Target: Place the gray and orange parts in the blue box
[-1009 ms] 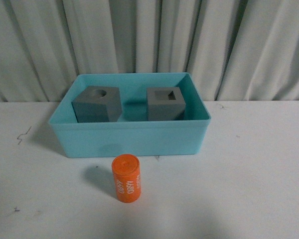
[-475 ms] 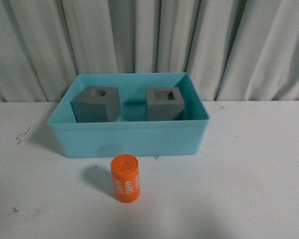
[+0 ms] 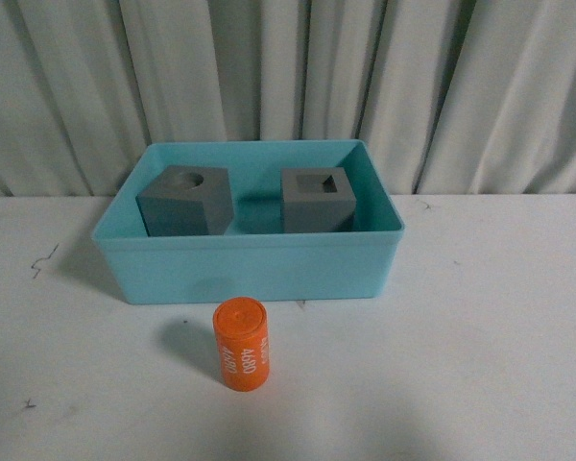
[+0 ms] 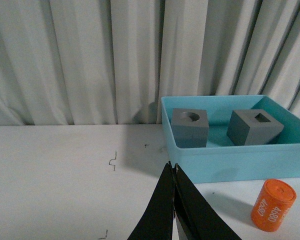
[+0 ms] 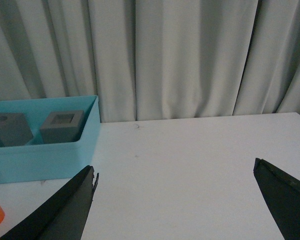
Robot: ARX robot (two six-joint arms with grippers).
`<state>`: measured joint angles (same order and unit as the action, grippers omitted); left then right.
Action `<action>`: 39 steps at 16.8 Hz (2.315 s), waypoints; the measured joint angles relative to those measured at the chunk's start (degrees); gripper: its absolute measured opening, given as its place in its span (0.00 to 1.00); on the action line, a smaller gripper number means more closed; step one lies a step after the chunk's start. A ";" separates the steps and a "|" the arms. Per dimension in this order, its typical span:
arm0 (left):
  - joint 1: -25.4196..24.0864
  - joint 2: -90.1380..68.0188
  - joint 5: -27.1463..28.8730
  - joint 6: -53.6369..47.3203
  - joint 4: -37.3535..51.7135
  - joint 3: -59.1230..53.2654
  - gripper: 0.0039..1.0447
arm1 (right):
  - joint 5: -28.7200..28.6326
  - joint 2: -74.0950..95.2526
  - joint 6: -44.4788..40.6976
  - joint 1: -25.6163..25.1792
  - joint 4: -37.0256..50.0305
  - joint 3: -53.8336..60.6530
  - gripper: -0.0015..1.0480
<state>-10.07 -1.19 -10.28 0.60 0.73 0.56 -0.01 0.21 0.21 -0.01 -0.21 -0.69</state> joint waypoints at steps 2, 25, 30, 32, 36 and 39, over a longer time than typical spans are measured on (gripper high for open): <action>4.46 0.79 5.73 0.02 -0.92 0.02 0.01 | 0.00 0.00 0.00 0.00 0.00 0.00 0.94; 10.08 0.76 10.32 -0.04 -0.94 0.02 0.94 | -3.17 27.08 3.04 -10.34 -10.12 -12.39 0.94; 10.08 0.76 10.29 -0.04 -0.94 0.02 0.94 | -30.25 59.47 -12.04 -12.59 -1.31 -30.51 0.94; 10.08 0.76 10.29 -0.04 -0.94 0.02 0.94 | -32.61 68.72 -14.10 -8.09 -1.70 -36.89 0.94; 10.08 0.76 10.29 -0.04 -0.94 0.02 0.94 | -28.57 82.44 -17.94 6.60 -2.75 -42.64 0.94; 10.08 0.76 10.29 -0.04 -0.94 0.02 0.94 | -26.67 88.00 -19.26 15.96 -1.03 -47.95 0.94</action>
<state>0.01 -0.43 0.01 0.56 -0.21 0.58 -26.68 88.20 -19.05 15.94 -1.23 -48.64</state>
